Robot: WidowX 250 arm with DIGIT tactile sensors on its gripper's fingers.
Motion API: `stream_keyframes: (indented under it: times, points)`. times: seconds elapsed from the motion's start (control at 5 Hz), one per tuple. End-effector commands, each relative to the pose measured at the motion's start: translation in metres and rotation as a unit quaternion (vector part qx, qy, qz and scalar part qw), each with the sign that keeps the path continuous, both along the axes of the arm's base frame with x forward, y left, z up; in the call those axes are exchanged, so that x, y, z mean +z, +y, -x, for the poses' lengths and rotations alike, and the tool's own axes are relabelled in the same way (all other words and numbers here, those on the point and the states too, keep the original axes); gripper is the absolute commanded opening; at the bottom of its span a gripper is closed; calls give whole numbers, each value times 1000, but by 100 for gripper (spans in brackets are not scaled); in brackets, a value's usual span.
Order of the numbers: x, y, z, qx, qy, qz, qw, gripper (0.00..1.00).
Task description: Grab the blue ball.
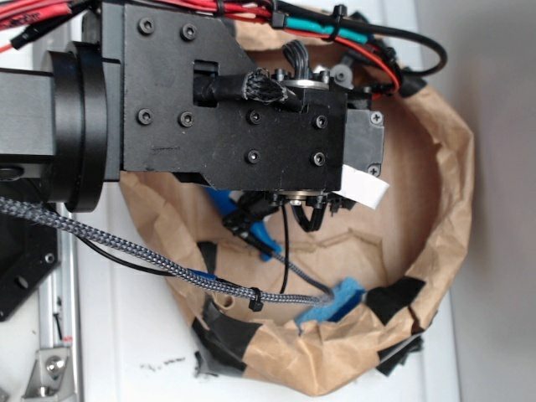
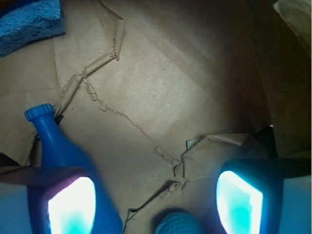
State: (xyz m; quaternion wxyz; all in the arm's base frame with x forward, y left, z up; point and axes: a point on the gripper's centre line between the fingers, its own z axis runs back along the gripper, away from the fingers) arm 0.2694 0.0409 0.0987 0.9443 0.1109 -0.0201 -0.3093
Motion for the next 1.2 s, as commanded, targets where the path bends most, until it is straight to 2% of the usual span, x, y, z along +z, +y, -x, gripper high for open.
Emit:
stream_keyframes:
  times: [0.0,0.2,0.4,0.6,0.8,1.0]
  points:
    - [-32,34,19,-89,89,-60,990,100]
    - [-33,52,25,-94,99,-95,986,100]
    - [-42,61,28,-94,113,-113,983,100]
    - [-46,72,31,-89,129,-118,980,100]
    - [-45,78,34,-87,136,-102,982,100]
    - [-46,82,39,-84,146,-102,980,100]
